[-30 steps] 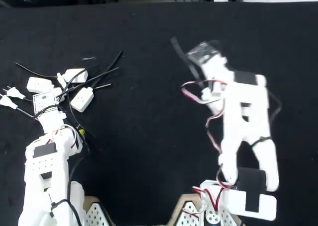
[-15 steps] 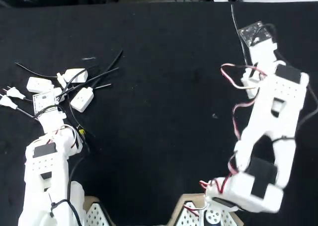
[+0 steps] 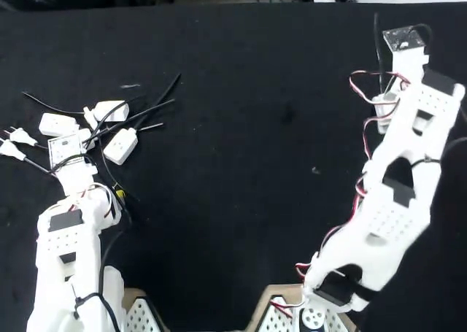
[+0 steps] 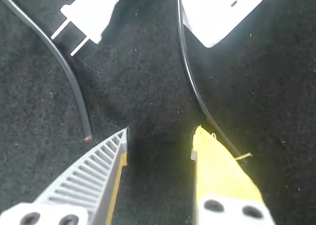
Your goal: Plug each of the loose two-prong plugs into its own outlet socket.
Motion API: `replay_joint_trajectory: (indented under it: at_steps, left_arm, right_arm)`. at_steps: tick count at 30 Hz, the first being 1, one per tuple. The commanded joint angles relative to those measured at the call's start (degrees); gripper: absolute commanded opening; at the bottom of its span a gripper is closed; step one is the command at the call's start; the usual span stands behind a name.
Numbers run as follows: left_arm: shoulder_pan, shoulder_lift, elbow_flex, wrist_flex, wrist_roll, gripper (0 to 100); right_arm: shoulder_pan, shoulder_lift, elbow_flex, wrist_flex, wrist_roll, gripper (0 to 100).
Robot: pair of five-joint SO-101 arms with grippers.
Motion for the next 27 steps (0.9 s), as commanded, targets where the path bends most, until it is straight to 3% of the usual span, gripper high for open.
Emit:
replay_joint_trajectory:
  at_steps: [1, 15, 27]
  left_arm:
    - [-0.66, -0.70, -0.75, -0.88, 0.09, 21]
    - [-0.66, -0.70, -0.75, -0.88, 0.09, 21]
    - [-0.66, -0.70, -0.75, -0.88, 0.09, 21]
  right_arm:
    - [0.62, 6.81, -16.92, 4.04, -0.53, 1.1]
    - [0.53, 32.22, -57.98, 22.15, -1.05, 1.1]
    - [3.87, 38.37, -62.90, 15.74, -5.45, 1.1]
